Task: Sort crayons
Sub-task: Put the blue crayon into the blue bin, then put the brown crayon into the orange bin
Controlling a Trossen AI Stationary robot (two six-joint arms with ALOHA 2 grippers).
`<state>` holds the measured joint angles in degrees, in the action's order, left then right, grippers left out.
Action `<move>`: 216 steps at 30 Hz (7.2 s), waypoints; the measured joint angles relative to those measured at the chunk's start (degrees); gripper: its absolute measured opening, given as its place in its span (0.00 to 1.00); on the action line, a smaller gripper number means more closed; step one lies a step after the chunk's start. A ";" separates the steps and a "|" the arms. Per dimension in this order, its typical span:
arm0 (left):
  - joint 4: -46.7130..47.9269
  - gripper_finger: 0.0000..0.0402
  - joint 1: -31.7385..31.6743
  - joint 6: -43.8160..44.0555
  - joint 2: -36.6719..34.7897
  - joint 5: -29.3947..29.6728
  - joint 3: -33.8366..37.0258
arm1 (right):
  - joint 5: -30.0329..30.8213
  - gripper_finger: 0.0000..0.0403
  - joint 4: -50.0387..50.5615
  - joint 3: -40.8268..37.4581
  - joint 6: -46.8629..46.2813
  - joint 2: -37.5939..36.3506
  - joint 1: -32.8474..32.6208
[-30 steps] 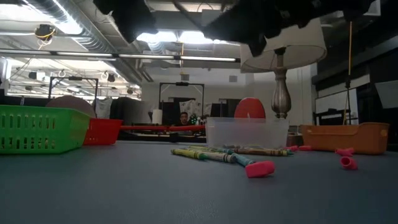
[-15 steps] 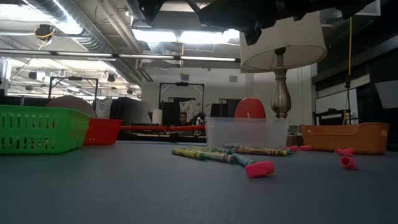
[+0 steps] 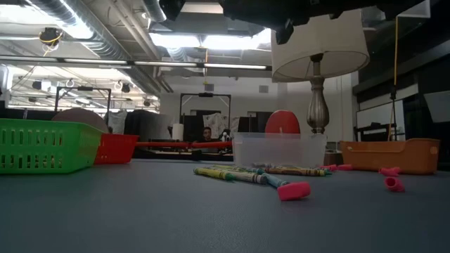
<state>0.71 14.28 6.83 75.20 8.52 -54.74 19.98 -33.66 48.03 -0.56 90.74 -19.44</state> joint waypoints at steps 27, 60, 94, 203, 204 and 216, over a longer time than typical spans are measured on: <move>12.29 0.04 0.00 7.83 -5.33 0.23 0.00 | -0.01 0.37 3.10 0.04 -0.58 -0.02 -0.02; 83.70 0.04 8.55 68.08 -14.74 -5.63 -0.02 | 7.55 0.39 34.01 0.04 -18.38 0.30 -0.02; 78.33 0.24 8.90 67.58 -6.18 -2.36 0.02 | 7.02 0.39 39.75 -0.02 -21.68 10.56 0.38; -1.34 0.20 -1.49 2.46 19.73 3.30 0.02 | 10.46 0.03 102.11 -1.89 -44.57 -27.15 8.83; -2.00 0.20 -1.82 1.45 20.41 1.99 0.02 | 10.38 0.03 102.01 -2.52 -44.54 -27.14 10.25; -0.89 0.20 -5.16 -9.47 23.98 -7.52 0.02 | 2.35 0.07 94.77 -9.32 -42.11 -27.15 20.98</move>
<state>-0.18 9.12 -2.64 99.18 1.01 -54.72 22.33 61.11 38.71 -42.66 63.59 1.53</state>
